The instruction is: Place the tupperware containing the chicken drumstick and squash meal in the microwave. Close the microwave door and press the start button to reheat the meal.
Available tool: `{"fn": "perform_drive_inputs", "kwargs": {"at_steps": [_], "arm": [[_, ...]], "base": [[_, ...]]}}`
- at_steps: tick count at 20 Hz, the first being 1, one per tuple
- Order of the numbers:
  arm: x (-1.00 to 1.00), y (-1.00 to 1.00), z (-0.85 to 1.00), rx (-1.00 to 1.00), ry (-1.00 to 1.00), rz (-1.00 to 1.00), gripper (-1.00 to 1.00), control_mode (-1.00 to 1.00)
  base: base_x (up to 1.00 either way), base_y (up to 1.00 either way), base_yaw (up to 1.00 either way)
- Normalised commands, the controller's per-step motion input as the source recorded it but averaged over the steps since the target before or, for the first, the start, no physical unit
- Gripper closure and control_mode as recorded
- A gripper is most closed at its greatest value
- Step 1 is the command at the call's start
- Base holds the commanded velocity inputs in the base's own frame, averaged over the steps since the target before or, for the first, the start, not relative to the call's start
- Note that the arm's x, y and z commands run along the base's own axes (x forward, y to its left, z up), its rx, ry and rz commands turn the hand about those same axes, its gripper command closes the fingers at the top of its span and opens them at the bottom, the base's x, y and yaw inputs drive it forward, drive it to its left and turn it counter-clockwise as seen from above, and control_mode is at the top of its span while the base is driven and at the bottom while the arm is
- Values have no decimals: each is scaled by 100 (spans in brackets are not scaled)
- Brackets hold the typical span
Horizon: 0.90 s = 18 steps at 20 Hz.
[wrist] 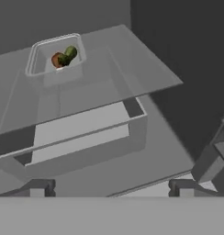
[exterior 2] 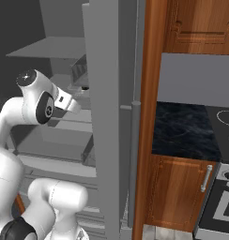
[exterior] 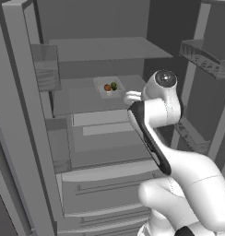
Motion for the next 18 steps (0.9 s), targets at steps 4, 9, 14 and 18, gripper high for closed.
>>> {"fn": "perform_drive_inputs", "kwargs": {"at_steps": [4,9,14,18], "arm": [[24,2,4,19,-1,-19,-100,-100],[17,23,20,16,-2,-10,-100,-100],[25,20,7,11,0,-3,-100,-100],[34,8,0,2,0,0,-100,-100]], "base": [[0,0,0],[0,0,0],[0,0,0],[0,0,0]]}}
